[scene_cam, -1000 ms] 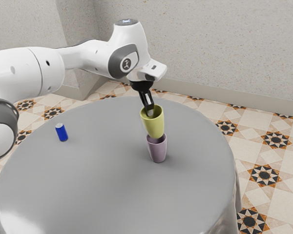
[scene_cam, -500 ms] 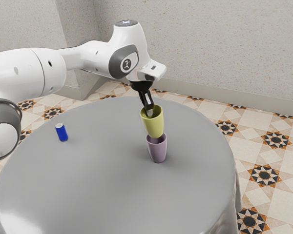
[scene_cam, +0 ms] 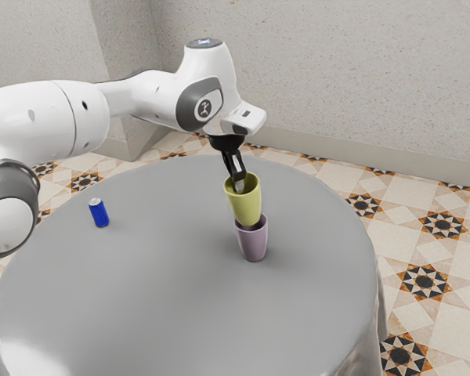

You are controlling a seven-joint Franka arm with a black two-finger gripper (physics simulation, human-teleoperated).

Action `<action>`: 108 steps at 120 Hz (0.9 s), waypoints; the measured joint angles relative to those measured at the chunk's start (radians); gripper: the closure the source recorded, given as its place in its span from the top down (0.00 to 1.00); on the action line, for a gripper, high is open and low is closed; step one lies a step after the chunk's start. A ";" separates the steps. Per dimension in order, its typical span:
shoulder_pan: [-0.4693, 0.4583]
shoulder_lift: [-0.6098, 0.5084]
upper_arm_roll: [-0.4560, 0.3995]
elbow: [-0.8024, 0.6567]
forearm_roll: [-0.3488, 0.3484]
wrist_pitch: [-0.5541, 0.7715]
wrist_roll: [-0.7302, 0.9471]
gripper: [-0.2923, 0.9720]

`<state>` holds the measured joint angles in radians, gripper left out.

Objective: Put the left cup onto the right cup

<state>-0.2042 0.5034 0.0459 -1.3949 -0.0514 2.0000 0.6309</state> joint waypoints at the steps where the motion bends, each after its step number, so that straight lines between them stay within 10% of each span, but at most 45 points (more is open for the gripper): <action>1: 0.000 0.001 0.000 0.000 0.000 0.000 0.000 0.15; 75: -0.001 0.027 -0.006 0.000 0.000 0.006 -0.002 0.15; 108: -0.002 0.028 -0.006 -0.001 -0.006 0.007 -0.002 0.55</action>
<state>-0.2062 0.5311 0.0399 -1.3962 -0.0574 2.0067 0.6294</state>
